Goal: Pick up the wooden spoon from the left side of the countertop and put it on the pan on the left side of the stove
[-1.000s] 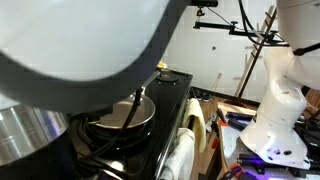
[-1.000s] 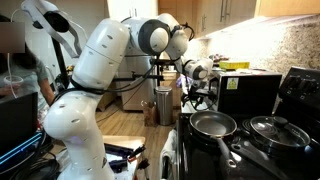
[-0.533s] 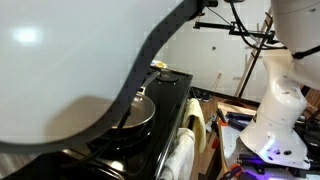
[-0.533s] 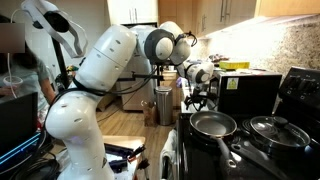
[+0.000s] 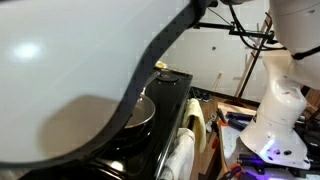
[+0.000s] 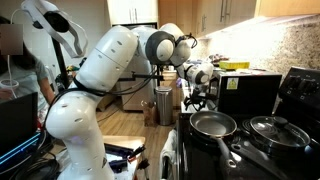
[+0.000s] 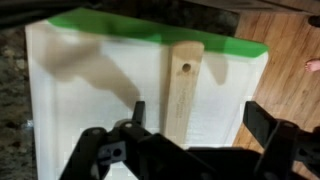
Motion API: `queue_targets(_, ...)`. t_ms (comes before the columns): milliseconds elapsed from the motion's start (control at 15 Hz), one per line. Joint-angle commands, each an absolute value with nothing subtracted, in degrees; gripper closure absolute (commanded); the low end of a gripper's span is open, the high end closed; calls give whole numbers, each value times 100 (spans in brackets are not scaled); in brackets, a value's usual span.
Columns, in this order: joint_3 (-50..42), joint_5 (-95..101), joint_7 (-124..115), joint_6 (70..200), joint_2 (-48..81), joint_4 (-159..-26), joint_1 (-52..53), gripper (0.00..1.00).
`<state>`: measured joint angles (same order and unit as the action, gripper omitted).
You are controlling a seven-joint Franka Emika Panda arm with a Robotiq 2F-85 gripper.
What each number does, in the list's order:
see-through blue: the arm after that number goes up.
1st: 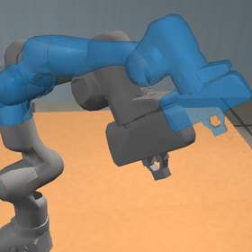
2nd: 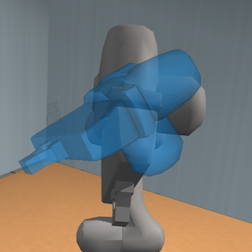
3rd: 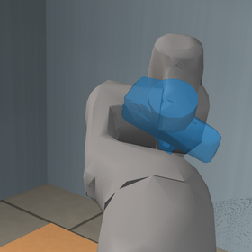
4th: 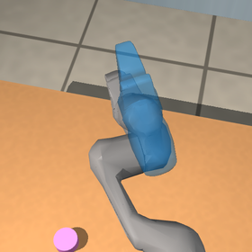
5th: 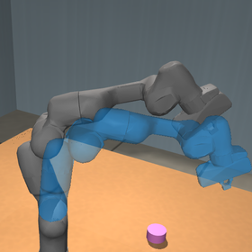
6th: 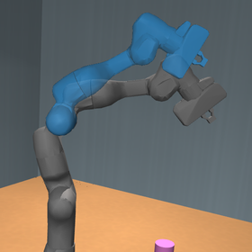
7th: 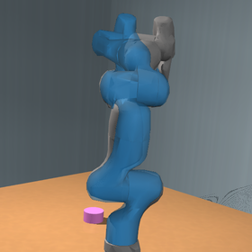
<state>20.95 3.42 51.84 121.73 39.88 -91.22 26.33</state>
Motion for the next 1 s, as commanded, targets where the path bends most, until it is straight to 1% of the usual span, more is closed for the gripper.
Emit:
queue_targets(0,2103,520,4856,12350,3990,-9264,2662,0)
queue_targets(467,2091,652,4444,12577,3919,-9483,2703,0)
queue_targets(533,2095,672,4380,12614,3911,-9511,2700,25)
queue_targets(600,2101,700,4343,12634,3907,-9534,2701,26)
queue_targets(667,2114,722,4314,12707,3896,-9565,2692,32)
queue_targets(933,2119,832,4204,12849,3871,-9631,2686,58)
